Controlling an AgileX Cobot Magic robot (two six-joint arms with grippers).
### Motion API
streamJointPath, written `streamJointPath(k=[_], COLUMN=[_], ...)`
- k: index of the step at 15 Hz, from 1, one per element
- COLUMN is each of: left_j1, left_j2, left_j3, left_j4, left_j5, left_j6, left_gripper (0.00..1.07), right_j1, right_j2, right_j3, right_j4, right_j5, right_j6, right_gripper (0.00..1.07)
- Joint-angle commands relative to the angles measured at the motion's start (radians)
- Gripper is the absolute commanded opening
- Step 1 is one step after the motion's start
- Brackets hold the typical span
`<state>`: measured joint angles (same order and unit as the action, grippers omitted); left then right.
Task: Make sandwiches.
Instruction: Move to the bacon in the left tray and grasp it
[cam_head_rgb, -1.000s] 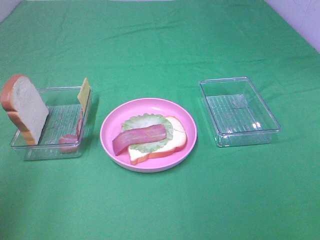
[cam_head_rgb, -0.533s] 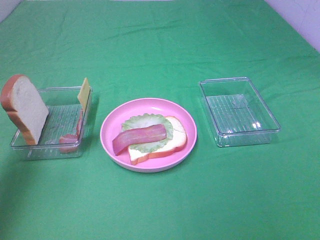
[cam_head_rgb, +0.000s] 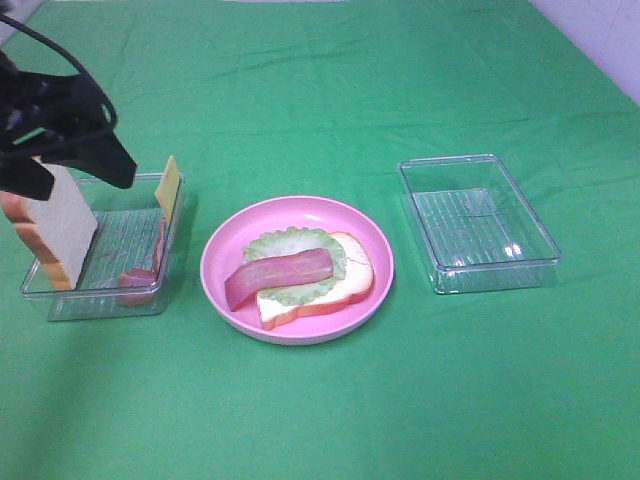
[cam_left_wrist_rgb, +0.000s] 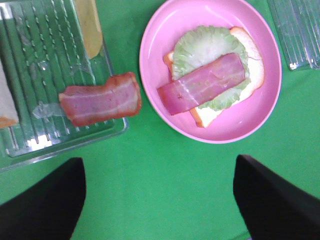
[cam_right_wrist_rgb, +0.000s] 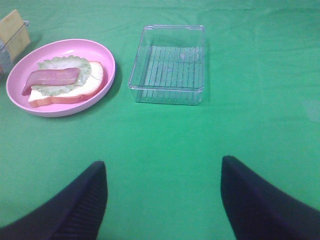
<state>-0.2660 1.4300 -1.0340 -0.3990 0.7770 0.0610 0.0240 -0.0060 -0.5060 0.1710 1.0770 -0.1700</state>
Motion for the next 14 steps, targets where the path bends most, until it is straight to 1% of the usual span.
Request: streamJointPath(k=[1,2,3,4,5,7,8,9,11,12,14], left_j1=[-0.116,-0.153,-0.197,-0.236,-0.236,-0.270,-0.270,-0.270,-0.268,-0.266,-0.266], left_j2=[0.130,0.177,0.230,0.298,0.298,0.398,0.424,0.445,0.483,0.506,0.542], left_j3=[-0.097,-0.139,-0.187,-0.249,-0.249,-0.333,-0.354,-0.374,-0.404,-0.409,-0.409], left_j4=[0.109,0.171,0.248,0.326,0.326,0.481,0.485,0.485,0.481,0.476,0.478], left_j5=[0.019,0.025,0.052,0.125,0.125,0.241,0.248,0.247,0.245,0.250,0.258], left_j6=[-0.159,-0.227,-0.308,-0.410,-0.410,-0.546,-0.568,-0.577,-0.580,-0.591,-0.595], left_gripper=[0.77,0.77,0.77,0.77,0.77,0.77,0.77,0.77,0.77,0.77,0.77], right_j1=[0.001,0.001,0.001,0.001,0.001,0.001,0.001,0.001,0.001,0.001,0.001], right_j2=[-0.008,-0.008,-0.008,-0.008,-0.008,-0.008,-0.008,-0.008,-0.008,-0.008,-0.008], right_j3=[0.001,0.001,0.001,0.001,0.001,0.001,0.001,0.001,0.001,0.001,0.001], right_j4=[0.011,0.012,0.012,0.012,0.012,0.012,0.012,0.012,0.012,0.012,0.012], right_j5=[-0.010,-0.010,-0.010,-0.010,-0.010,-0.010,-0.010,-0.010,-0.010,-0.010,-0.010], right_j6=[-0.012,-0.012,-0.012,-0.012,-0.012,-0.012,-0.012,-0.012,-0.012,-0.012,-0.012], right_gripper=[0.63,0.63,0.63,0.63,0.63,0.63,0.63,0.63,0.63,0.63,0.63])
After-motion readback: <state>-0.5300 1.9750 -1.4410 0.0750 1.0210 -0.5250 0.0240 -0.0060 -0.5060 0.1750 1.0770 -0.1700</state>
